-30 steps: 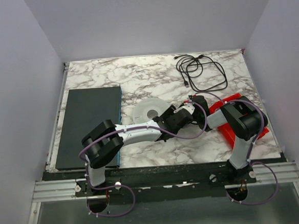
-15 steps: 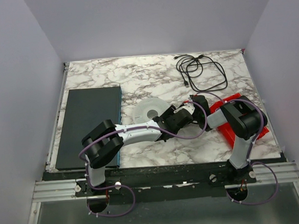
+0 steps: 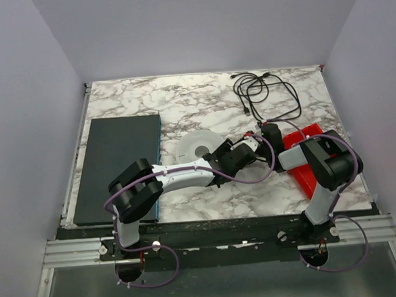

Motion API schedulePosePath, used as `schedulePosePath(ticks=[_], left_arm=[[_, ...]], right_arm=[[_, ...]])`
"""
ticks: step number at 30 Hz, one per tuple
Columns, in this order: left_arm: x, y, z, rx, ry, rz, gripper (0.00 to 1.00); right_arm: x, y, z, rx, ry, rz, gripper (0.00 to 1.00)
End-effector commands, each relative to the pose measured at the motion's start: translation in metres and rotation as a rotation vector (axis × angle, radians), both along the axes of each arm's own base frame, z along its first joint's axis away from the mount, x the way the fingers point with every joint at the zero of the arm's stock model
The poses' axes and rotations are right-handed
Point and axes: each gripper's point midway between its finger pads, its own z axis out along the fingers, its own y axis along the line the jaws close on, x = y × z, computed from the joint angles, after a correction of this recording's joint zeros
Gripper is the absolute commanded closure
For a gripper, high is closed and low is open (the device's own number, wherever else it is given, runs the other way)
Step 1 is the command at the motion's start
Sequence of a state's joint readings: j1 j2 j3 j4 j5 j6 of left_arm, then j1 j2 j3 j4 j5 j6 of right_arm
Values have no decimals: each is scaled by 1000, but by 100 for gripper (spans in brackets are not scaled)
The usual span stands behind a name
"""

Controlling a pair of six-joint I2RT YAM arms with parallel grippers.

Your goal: Wrap the cables

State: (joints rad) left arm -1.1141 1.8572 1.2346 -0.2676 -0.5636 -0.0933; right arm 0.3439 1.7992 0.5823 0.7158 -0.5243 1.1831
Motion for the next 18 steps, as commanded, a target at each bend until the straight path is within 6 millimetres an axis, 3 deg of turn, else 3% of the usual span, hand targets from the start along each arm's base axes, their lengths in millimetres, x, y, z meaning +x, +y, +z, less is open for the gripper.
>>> schedulePosePath(ticks=[1, 12, 18], left_arm=[[-28, 7, -33, 45, 172, -25, 41], [-21, 1, -24, 9, 186, -7, 32], [-16, -4, -17, -22, 201, -1, 22]], right_arm=[[-3, -9, 1, -47, -7, -13, 83], [-10, -30, -1, -188, 6, -46, 83], [-14, -48, 2, -296, 3, -79, 83]])
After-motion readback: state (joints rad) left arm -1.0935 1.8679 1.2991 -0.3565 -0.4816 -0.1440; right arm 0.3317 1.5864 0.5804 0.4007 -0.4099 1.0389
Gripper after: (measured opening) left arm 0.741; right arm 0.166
